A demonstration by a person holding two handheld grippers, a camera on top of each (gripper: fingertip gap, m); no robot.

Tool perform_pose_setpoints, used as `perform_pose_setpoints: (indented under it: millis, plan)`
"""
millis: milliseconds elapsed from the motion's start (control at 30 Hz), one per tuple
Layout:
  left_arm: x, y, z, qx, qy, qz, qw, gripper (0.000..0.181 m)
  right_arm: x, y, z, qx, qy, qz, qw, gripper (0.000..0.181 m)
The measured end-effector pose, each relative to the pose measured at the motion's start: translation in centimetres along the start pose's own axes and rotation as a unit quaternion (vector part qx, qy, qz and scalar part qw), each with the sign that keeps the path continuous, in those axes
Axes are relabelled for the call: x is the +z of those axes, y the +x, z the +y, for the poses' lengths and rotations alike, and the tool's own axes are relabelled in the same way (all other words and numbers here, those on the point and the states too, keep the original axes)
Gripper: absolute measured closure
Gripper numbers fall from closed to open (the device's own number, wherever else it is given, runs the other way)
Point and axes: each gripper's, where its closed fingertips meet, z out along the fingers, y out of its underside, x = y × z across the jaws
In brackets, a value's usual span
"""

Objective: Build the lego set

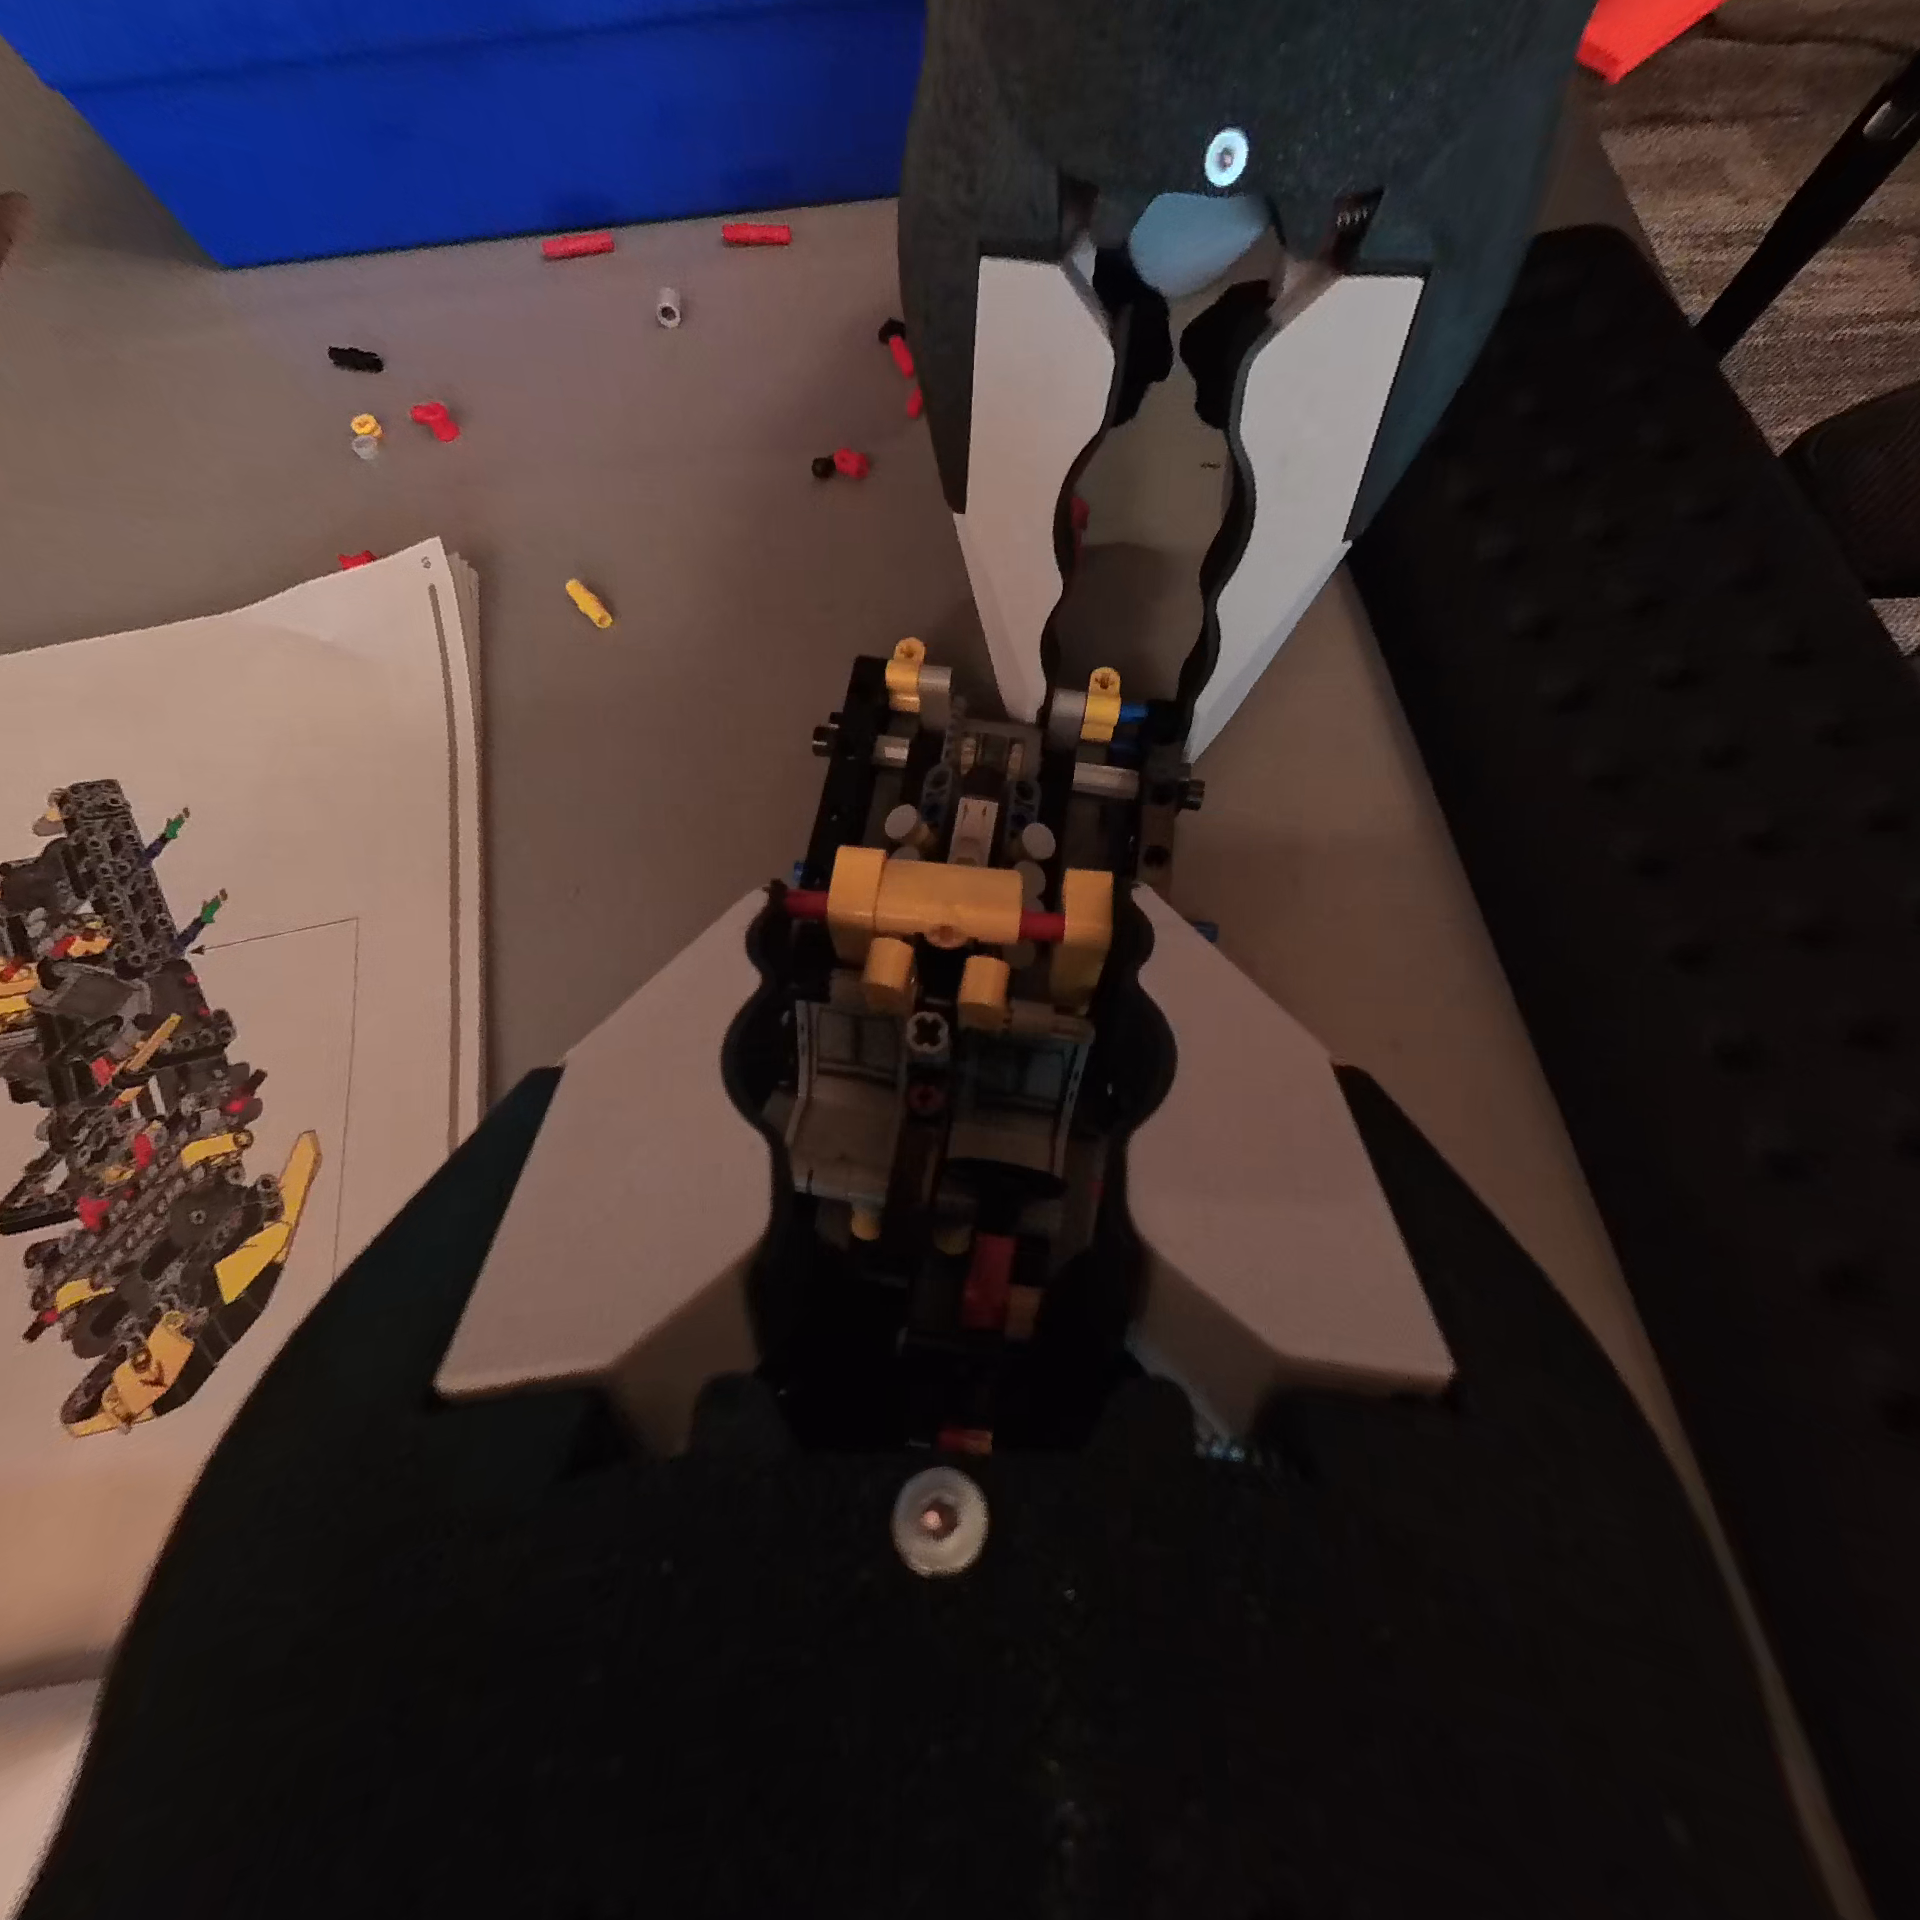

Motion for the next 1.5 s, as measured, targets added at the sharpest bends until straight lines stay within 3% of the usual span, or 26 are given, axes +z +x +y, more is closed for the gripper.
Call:
perform_pose_setpoints:
  millis: [33, 233, 300, 433, 667, 800, 1100, 1133, 1500]
  plan:
    - [0.0, 0.0, 0.0, 0.000, 0.000, -0.002, 1.000, 0.120, 0.0, 0.0, -0.1, 0.003, 0.005, 0.000, 1.000, 0.148]
    - [-0.5, -0.1, -0.6, 0.021, 0.020, -0.010, 1.000, 0.116, -0.2, 0.0, 0.1, 0.025, 0.044, -0.016, 0.999, 0.148]
    - [-1.6, 0.1, -0.7, 0.041, 0.017, -0.007, 0.999, 0.092, -0.2, 0.1, 0.1, 0.028, 0.059, -0.024, 0.998, 0.148]
    - [-3.2, -0.6, 2.0, 0.055, -0.055, -0.008, 0.997, 0.075, -0.1, 0.6, 0.1, 0.026, 0.064, -0.009, 0.998, 0.148]
    - [-0.5, -1.0, 4.7, 0.060, -0.156, -0.037, 0.985, 0.060, 0.1, 0.9, -0.2, 0.035, 0.060, 0.013, 0.997, 0.148]
    - [0.2, -1.0, 4.8, 0.043, -0.178, -0.035, 0.983, 0.060, 0.1, 0.9, -0.3, 0.033, 0.062, 0.018, 0.997, 0.148]
    - [0.1, -0.2, 4.6, 0.065, -0.234, 0.019, 0.970, 0.079, 0.1, 1.0, -0.3, 0.013, 0.055, 0.012, 0.998, 0.149]
    - [0.1, -0.8, 4.5, 0.068, -0.237, 0.015, 0.969, 0.093, 0.1, 1.0, -0.3, 0.014, 0.054, 0.010, 0.998, 0.148]
    - [0.5, -0.8, 4.7, 0.070, -0.260, 0.038, 0.962, 0.095, 0.1, 1.1, -0.3, 0.038, 0.066, 0.016, 0.997, 0.148]
